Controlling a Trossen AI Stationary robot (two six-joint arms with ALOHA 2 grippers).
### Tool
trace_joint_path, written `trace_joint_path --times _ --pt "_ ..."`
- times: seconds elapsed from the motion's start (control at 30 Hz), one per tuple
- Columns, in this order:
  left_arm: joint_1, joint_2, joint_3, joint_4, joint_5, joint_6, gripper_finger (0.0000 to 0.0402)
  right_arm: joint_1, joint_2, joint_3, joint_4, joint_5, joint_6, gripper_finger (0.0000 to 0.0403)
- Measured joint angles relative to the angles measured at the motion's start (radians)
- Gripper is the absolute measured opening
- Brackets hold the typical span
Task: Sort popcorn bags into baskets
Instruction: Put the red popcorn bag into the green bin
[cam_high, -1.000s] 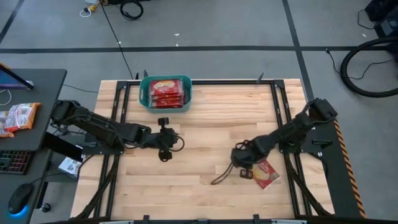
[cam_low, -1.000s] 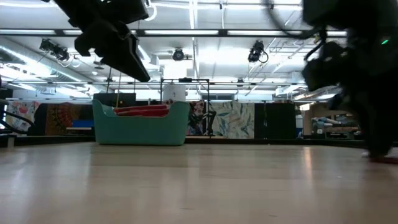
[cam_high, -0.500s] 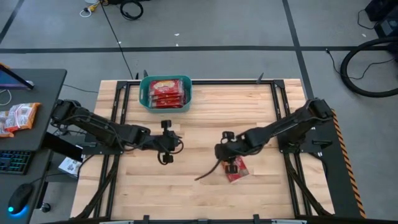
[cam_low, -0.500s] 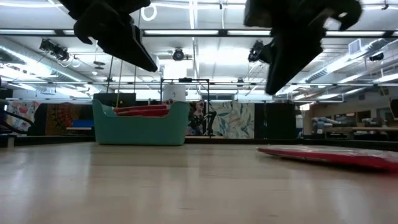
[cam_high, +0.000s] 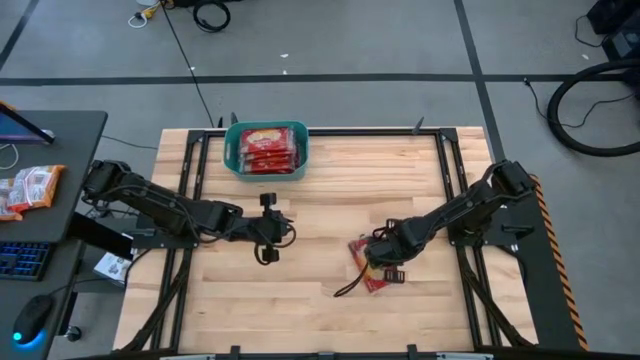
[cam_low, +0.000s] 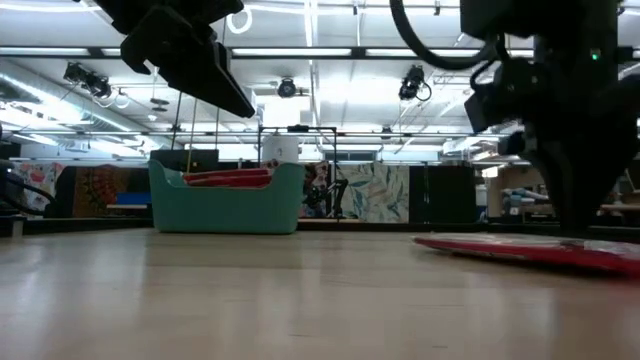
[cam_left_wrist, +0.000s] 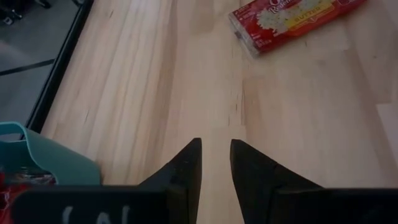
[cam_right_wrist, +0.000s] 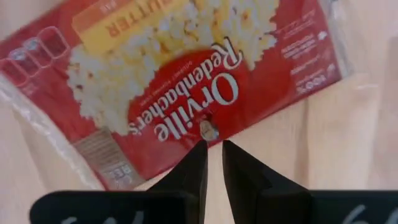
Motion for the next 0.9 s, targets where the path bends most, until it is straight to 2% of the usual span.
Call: trace_joint_path --times 0.13,0.23,0.4,0.47,0.6,0.77,0.9 --pt "0.000 0.000 0.000 0.001 0.000 0.003 0.0089 -0.019 0.000 -0.049 0.180 -0.007 -0.038 0.0054" --pt "0.000 0.000 0.000 0.001 0.000 0.015 0.0089 -0.041 0.004 -0.066 0.380 -0.017 -0.120 0.0054" --pt "0.000 0.000 0.000 0.013 0.000 0.015 0.0089 -0.087 0.042 -0.050 0.704 -0.022 -0.292 0.0054" --pt "0.000 0.003 0.000 0.027 0.008 0.015 0.0089 -0.096 0.041 -0.022 0.757 -0.050 -0.352 0.0054" --pt "0.000 0.036 0.003 0.105 0.077 0.015 0.0089 -0.087 -0.004 0.054 0.574 -0.031 -0.389 0.0054" --pt "0.000 0.096 0.001 0.148 0.142 0.015 0.0089 -0.046 -0.024 0.071 0.302 0.005 -0.318 0.0054" --pt "0.000 0.123 0.001 0.157 0.141 0.014 0.0089 -0.004 -0.015 0.024 0.260 -0.021 -0.286 0.0054"
